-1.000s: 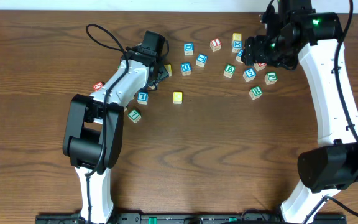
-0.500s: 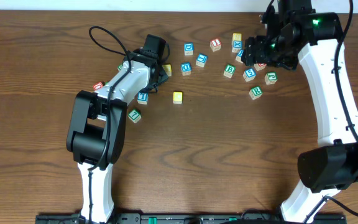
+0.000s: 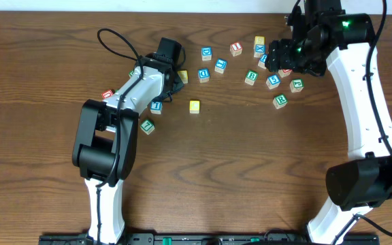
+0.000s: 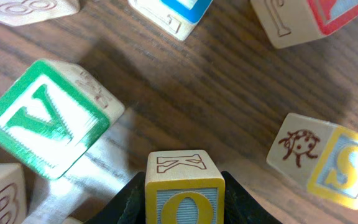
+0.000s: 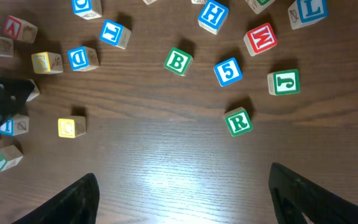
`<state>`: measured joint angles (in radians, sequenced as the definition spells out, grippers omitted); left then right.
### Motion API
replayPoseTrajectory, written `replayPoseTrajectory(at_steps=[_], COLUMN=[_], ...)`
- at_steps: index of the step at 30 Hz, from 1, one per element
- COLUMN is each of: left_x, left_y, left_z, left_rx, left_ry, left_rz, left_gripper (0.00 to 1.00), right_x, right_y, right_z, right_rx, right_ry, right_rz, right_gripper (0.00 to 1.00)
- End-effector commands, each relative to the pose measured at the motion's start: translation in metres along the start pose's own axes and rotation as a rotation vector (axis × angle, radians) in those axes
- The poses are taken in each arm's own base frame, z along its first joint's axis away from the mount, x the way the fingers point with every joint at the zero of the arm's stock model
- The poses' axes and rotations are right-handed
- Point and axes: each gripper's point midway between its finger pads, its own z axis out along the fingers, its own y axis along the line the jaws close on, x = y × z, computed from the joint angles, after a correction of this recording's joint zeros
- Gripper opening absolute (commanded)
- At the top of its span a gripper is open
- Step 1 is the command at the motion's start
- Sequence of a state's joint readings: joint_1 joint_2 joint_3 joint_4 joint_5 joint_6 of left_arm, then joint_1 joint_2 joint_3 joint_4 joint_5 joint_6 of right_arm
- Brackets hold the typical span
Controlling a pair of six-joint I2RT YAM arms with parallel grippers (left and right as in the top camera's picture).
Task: Spell out CORL
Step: 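Carry the O block and set it right of the C block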
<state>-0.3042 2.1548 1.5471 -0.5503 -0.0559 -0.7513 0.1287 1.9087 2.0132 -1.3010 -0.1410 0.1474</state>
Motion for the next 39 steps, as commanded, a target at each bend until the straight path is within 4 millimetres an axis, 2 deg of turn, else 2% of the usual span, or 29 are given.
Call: replayPoseTrajectory(at_steps=[1, 6, 9, 13, 16, 18, 19, 21, 26, 31, 33, 39], left_x=[-0.011, -0.011, -0.014, -0.02, -0.019, -0.013, -0.003, 0.014, 0.067, 0.104, 0.113, 0.121], left_y=[-0.004, -0.004, -0.005, -0.012, -0.018, -0.021, -0.025, -0.032, -0.059, -0.079, -0.083, -0.079], left_z=[-0.022, -0.024, -0.039, -0.071, -0.107, -0.121, -0.131, -0.135, -0.131, -0.115, -0.106, -0.076], left_rx=[0.013, 0.013, 0.025, 0.07, 0.107, 0.118, 0.124, 0.133, 0.173, 0.174, 0.165, 0.099], left_ry=[-0.035, -0.036, -0.048, -0.08, -0.11, -0.111, -0.103, -0.073, 0.024, 0.046, 0.054, 0.068], left_rz=[0.02, 0.079, 0.085, 0.139, 0.161, 0.176, 0.198, 0.241, 0.414, 0.564, 0.597, 0.613], left_gripper=[0.34, 0.34, 0.34, 0.34, 0.34, 0.34, 0.34, 0.34, 0.34, 0.34, 0.34, 0.34], right_x=[0.0, 0.0, -0.001, -0.003, -0.005, -0.006, -0.006, -0.007, -0.011, -0.011, -0.011, -0.012], right_y=[0.0, 0.0, -0.001, -0.004, -0.004, -0.003, -0.004, -0.004, -0.004, -0.004, -0.004, -0.013], right_z=[0.0, 0.0, 0.0, 0.0, 0.0, 0.0, 0.0, 0.0, 0.0, 0.0, 0.0, -0.001], right_rx=[0.007, 0.007, 0.013, 0.031, 0.03, 0.03, 0.032, 0.032, 0.032, 0.032, 0.033, 0.081], right_ry=[0.0, 0.0, -0.003, -0.013, -0.019, -0.023, -0.025, -0.031, -0.044, -0.045, -0.045, -0.047], right_rz=[-0.018, -0.018, -0.019, -0.02, -0.02, -0.021, -0.021, -0.03, -0.052, -0.06, -0.059, -0.055], right_gripper=[0.82, 0.82, 0.84, 0.86, 0.87, 0.87, 0.87, 0.87, 0.88, 0.88, 0.88, 0.88])
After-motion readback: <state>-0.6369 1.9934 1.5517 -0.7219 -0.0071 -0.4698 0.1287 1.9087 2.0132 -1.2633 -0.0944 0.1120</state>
